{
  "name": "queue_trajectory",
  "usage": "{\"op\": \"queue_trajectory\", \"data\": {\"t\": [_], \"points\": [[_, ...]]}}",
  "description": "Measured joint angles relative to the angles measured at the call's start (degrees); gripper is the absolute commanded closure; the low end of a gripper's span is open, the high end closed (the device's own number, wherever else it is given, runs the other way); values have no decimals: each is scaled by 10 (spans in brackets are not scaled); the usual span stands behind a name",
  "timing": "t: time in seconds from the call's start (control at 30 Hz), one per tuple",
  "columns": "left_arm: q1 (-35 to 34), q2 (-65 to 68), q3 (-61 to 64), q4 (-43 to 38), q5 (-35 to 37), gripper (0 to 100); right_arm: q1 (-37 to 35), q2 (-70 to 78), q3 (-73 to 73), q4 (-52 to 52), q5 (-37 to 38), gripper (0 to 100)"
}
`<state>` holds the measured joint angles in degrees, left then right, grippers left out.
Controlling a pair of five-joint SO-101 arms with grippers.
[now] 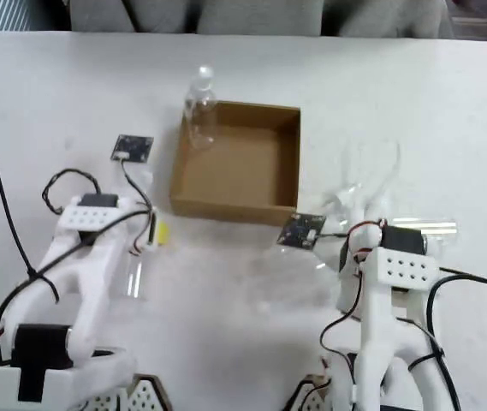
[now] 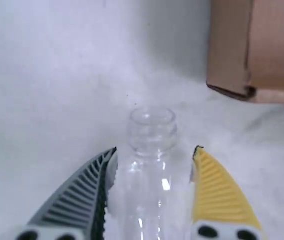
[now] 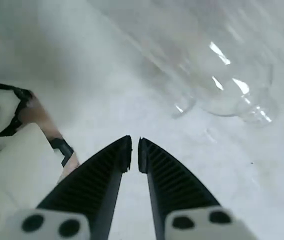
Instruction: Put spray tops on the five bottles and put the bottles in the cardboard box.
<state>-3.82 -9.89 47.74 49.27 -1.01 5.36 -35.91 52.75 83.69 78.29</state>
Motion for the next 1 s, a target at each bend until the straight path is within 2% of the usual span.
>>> {"op": "queue_trajectory", "data": {"t": [0.13,0.23,0.7,1.0], "points": [[0,0,0,0,0,976,-35,0,35,-2,47,923],[0,0,0,0,0,976,-41,2,62,-45,54,872],[0,0,0,-2,0,976,-45,7,80,-142,60,885],[0,0,0,-2,-4,976,-47,47,108,-198,114,887]]}}
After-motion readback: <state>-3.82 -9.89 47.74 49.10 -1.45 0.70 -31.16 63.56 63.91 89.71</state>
